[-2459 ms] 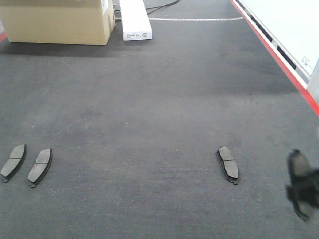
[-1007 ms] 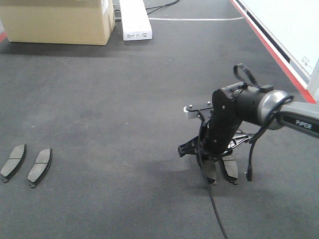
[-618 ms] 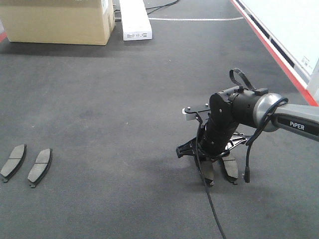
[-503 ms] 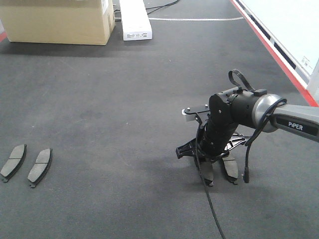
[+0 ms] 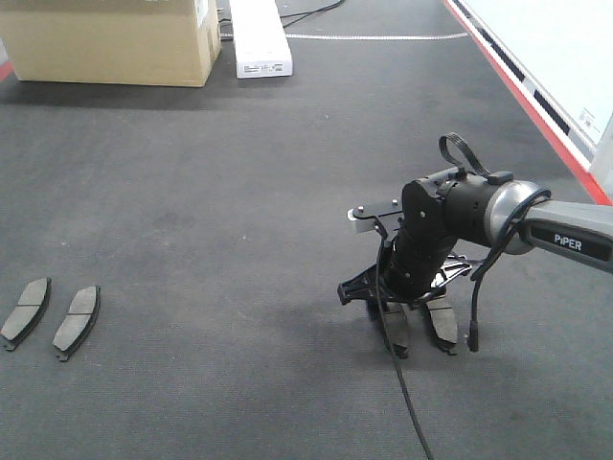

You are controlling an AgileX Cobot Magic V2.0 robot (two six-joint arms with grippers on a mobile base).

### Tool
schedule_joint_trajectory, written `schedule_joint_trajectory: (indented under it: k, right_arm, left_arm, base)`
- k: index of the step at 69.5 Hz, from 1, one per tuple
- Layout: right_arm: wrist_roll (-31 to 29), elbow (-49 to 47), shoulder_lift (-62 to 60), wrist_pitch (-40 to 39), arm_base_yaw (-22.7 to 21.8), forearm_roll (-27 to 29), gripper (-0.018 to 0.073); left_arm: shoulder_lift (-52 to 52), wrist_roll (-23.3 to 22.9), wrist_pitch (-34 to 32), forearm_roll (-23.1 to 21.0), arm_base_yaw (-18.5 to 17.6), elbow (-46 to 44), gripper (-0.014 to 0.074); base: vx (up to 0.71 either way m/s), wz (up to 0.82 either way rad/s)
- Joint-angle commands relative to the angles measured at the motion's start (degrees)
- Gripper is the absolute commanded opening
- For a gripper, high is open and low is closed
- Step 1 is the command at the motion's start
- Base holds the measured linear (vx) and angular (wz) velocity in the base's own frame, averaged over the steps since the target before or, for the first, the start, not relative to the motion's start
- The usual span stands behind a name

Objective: Move and align brake pads A on conveyor
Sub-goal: 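Lower the right gripper beside the brake pad nearest it on the belt, then open the right gripper to release the pad and lift away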

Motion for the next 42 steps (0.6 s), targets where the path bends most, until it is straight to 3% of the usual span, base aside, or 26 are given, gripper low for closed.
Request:
schedule_joint_trajectory:
  k: [1,8,19,28,42]
  right_arm:
    - [-0.59,-1.68,-3.72,-1.93,-0.04,-0.82,0.0645]
    - [-0.59,-1.68,-4.58,-2.16,-0.04,-0.82,0.0713]
    - [-0.78,-1.68,-7.25,-2.47,-0.04,-2.59,0.0692]
    - [-0.66,-1.54,-10.73,-2.6,-0.32,-5.5,0.0629]
    - [-0.4,-1.35,-18.12,-2.54,-3.45,-6.5,0.0459]
  left_arm:
    - [0.88,-0.09,-4.09,-0.16,-0.18,-1.44,-0.0007]
    - [0.88,-0.09,-4.09,-0.16,-0.18,-1.44,-0.0007]
    - [0.88,-0.09,-4.09,-0.16,-0.18,-1.44,-0.0007]
    - [0.88,-0.09,-4.09,-0.16,-0.18,-1.44,-0.0007]
    - [0.88,-0.09,-4.09,-0.16,-0.18,-1.44,-0.0007]
  base:
    - [0.0,0.0]
    - [0.0,0.0]
    - [0.0,0.0]
    - [0.0,0.0]
    - [0.0,0.0]
